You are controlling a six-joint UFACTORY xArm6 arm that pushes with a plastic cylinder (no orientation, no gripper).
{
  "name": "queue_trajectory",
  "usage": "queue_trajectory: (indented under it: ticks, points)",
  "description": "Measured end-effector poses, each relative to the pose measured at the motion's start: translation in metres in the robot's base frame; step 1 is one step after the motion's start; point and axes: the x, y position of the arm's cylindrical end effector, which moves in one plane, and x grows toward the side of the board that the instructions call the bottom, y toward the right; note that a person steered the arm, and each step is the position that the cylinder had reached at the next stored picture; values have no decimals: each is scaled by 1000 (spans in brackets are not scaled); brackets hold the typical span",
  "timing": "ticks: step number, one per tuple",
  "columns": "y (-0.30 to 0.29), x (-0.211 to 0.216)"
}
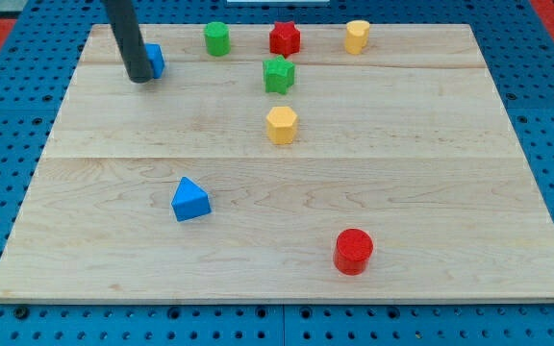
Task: Place the blue triangle at bottom right side of the yellow hexagon
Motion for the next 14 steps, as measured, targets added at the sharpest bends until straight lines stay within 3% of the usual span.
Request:
queue_trajectory:
  ticks: [3, 4, 6, 7, 8, 9, 13, 14]
  points:
    - [5, -54]
    - [2, -20]
    - [-27, 145]
    - [7, 209]
    - [93, 241]
    - [118, 215]
    - [89, 187]
    - [135, 171]
